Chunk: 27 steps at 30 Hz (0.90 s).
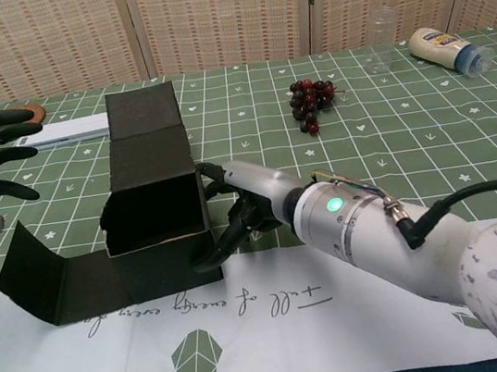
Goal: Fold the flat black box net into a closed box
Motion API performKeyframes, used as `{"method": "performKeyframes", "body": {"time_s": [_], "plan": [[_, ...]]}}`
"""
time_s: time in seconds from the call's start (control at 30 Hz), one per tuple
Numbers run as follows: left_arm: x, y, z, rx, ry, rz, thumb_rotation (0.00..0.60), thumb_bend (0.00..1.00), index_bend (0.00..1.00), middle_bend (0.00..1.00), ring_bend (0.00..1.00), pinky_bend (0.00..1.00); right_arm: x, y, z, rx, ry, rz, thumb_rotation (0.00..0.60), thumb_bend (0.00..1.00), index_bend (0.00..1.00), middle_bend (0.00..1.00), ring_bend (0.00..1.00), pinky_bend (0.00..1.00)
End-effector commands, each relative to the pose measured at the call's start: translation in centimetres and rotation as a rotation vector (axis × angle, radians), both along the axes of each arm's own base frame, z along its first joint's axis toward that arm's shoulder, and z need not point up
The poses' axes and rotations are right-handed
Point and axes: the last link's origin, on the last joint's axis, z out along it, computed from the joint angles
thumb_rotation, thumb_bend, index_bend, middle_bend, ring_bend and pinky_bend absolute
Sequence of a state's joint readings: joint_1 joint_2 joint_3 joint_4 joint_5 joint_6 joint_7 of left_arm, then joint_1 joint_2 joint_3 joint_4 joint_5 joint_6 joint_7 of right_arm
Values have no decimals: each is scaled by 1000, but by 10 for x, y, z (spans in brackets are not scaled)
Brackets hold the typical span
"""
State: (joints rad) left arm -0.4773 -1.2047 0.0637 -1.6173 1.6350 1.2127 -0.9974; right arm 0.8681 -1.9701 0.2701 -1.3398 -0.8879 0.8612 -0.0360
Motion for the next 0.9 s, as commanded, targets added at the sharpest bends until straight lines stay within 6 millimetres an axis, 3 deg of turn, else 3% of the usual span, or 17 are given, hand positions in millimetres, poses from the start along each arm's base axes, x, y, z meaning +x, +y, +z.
{"method": "performKeyframes", "body": {"time_s": [0.03, 0.2, 0.37, 0.73, 0.9], "plan": [[-3, 1, 3, 26, 3, 12, 600, 78, 46, 0, 0, 225, 2, -1, -3, -14, -5, -11, 600, 124, 63, 302, 782, 1000], [-7, 1, 10, 79, -1, 36, 600, 77, 60, 0, 0, 226, 1, -3, -3, -45, -13, -32, 600, 280, 198, 368, 812, 1000], [-12, 4, 16, 164, 45, 45, 600, 77, 78, 0, 0, 226, 0, -4, 5, -41, -72, -71, 600, 359, 254, 392, 820, 1000], [-32, 14, 23, 431, 288, 52, 600, 77, 79, 0, 0, 230, -21, -5, 62, -26, -312, -181, 600, 372, 268, 405, 821, 1000], [-39, 18, 21, 517, 287, 86, 600, 78, 38, 0, 0, 230, -30, 1, 83, -13, -436, -219, 600, 377, 268, 412, 821, 1000]]}}
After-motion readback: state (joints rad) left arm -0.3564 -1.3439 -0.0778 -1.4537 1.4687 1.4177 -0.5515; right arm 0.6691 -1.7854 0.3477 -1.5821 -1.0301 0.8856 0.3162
